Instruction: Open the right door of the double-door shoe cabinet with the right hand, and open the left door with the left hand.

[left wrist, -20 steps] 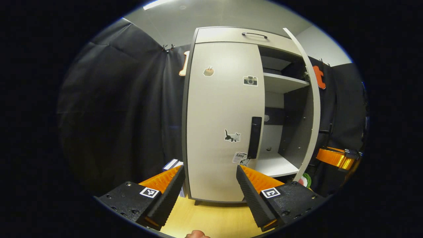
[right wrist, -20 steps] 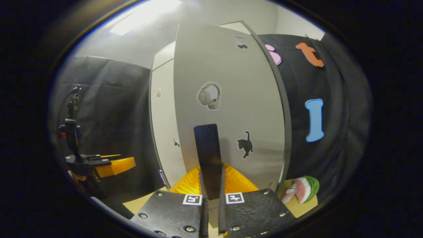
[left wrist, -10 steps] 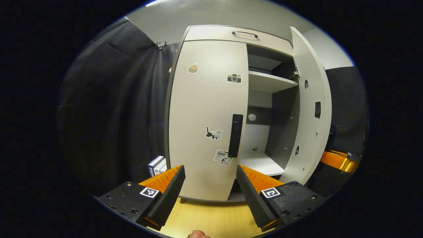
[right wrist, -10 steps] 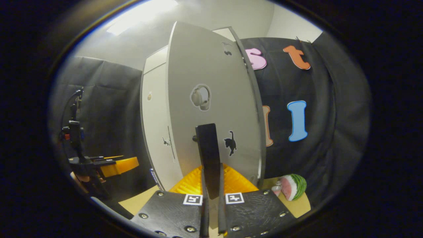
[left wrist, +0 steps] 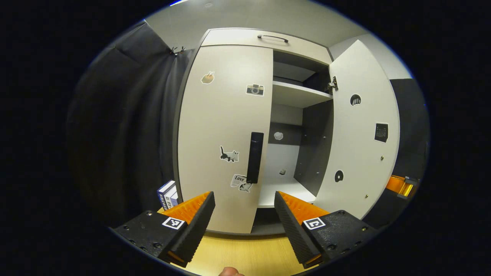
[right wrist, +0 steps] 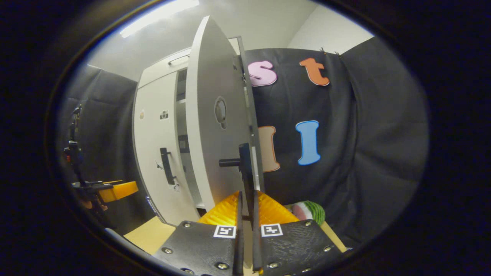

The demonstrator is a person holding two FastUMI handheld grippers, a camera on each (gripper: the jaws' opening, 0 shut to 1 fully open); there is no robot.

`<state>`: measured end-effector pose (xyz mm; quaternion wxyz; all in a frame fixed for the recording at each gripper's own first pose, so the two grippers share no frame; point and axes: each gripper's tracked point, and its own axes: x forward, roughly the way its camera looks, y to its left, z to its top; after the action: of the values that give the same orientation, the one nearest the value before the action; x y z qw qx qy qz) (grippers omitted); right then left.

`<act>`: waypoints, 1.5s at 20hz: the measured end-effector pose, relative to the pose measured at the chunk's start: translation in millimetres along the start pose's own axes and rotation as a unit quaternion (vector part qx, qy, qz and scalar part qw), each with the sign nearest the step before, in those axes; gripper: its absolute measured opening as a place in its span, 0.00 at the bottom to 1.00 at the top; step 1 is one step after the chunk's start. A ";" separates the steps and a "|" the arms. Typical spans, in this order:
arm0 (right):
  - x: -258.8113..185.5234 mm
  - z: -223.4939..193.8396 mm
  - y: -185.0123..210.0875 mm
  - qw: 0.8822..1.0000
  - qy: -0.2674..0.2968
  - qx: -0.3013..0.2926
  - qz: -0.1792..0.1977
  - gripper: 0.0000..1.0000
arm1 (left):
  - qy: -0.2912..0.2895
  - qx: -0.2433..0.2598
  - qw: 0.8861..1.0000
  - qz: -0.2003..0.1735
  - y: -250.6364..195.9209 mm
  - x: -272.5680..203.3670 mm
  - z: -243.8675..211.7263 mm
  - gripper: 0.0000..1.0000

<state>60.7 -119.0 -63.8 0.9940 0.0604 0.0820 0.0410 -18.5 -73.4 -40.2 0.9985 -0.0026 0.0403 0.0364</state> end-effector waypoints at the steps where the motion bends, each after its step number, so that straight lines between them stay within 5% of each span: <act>1: 1.0 1.7 -8.1 1.000 -0.001 0.003 -0.009 0.10 | 0.001 0.001 1.000 -0.003 -2.0 1.3 0.2 0.96; 3: 3.0 5.8 -24.5 1.000 -0.004 0.012 -0.016 0.03 | 0.002 0.001 1.000 -0.010 -4.5 6.1 0.1 0.97; 14: 3.3 7.6 -27.8 0.999 -0.004 0.023 -0.025 0.03 | 0.008 0.004 1.000 -0.023 -8.0 48.8 0.5 0.96; 18: -8.4 21.3 -37.4 0.998 -0.022 0.038 -0.040 0.18 | 0.004 0.019 0.999 -0.030 -11.8 73.8 5.4 0.97; 19: -13.0 21.8 -38.9 0.998 -0.022 0.040 -0.045 0.32 | 0.002 0.023 0.999 -0.033 -13.5 80.7 7.0 0.96; 21: -24.2 21.6 -46.3 0.997 -0.027 0.033 -0.064 0.32 | 0.000 0.030 0.999 -0.036 -16.7 93.0 8.1 0.96; 22: -33.1 21.7 -52.6 0.996 -0.029 0.030 -0.075 0.41 | 0.000 0.034 0.999 -0.037 -17.4 99.3 8.5 0.96; 23: -41.3 20.3 -60.4 0.995 -0.029 0.026 -0.088 0.32 | -0.001 0.037 0.999 -0.037 -18.1 105.4 9.1 0.96; 30: -85.9 1.5 -104.4 0.984 -0.014 0.037 -0.171 0.32 | -0.006 0.060 0.998 -0.019 -12.9 145.2 13.3 0.96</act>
<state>-16.0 -230.2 -62.0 0.9845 0.0827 0.0785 -0.1335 127.9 -75.7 -38.7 0.9977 0.0563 0.0359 0.0147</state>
